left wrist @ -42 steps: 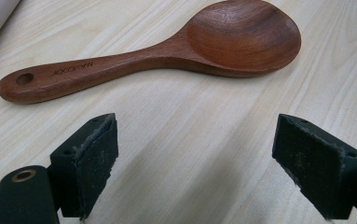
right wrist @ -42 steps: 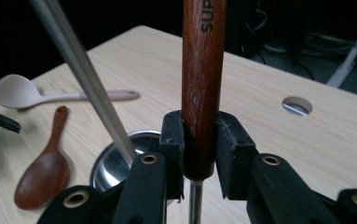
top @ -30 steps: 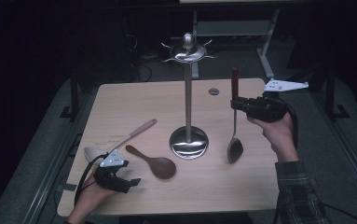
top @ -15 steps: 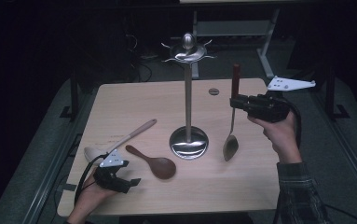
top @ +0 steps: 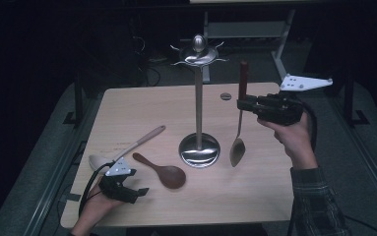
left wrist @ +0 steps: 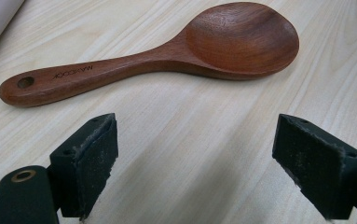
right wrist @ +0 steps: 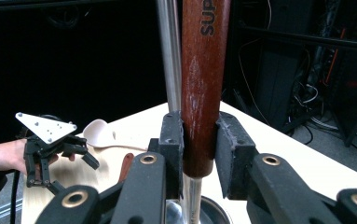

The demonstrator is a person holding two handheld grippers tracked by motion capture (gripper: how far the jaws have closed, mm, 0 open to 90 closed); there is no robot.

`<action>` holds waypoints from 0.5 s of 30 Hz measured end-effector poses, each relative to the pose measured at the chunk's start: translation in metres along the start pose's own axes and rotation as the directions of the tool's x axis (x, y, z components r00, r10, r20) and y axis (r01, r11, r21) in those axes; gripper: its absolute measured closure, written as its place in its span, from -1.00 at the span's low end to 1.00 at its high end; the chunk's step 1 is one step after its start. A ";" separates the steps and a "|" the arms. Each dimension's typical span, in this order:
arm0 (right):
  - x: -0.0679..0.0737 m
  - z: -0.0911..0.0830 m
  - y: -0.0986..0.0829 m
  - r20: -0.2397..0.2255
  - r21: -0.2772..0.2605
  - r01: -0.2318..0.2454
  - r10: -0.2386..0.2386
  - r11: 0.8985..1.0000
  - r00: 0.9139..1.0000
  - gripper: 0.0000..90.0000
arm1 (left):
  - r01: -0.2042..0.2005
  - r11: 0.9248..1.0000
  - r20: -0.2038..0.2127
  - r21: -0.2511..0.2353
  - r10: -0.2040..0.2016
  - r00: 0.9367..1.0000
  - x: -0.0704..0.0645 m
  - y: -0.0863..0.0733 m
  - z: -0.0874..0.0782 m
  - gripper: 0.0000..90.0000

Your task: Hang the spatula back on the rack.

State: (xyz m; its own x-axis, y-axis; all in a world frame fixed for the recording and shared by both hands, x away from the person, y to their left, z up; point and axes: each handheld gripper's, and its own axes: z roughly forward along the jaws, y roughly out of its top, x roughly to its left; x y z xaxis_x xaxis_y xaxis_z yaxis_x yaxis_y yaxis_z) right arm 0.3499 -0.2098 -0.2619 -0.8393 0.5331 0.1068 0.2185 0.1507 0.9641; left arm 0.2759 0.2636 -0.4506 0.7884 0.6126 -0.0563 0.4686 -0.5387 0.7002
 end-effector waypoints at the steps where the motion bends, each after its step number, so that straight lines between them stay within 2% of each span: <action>1: 0.002 0.001 0.004 -0.006 0.004 0.006 -0.006 1.000 1.000 0.64 | 0.000 1.000 0.000 0.000 0.000 1.000 0.000 0.000 0.000 -0.69; 9: 0.006 0.003 0.019 -0.022 -0.006 0.037 -0.038 0.999 0.999 0.64 | 0.000 1.000 0.000 -0.001 0.000 1.000 0.000 0.000 0.000 -0.69; 15: 0.008 0.005 0.024 -0.033 -0.009 0.040 -0.041 0.999 0.999 0.64 | -0.002 1.000 0.000 0.001 0.002 1.000 0.000 0.000 0.000 -0.69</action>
State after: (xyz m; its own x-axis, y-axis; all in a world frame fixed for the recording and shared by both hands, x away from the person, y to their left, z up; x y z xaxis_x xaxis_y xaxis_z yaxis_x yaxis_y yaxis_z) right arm 0.3512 -0.1980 -0.2393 -0.8636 0.4985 0.0756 0.1799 0.1646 0.9698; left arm 0.2757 0.2635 -0.4505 0.7890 0.6119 -0.0551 0.4676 -0.5400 0.6998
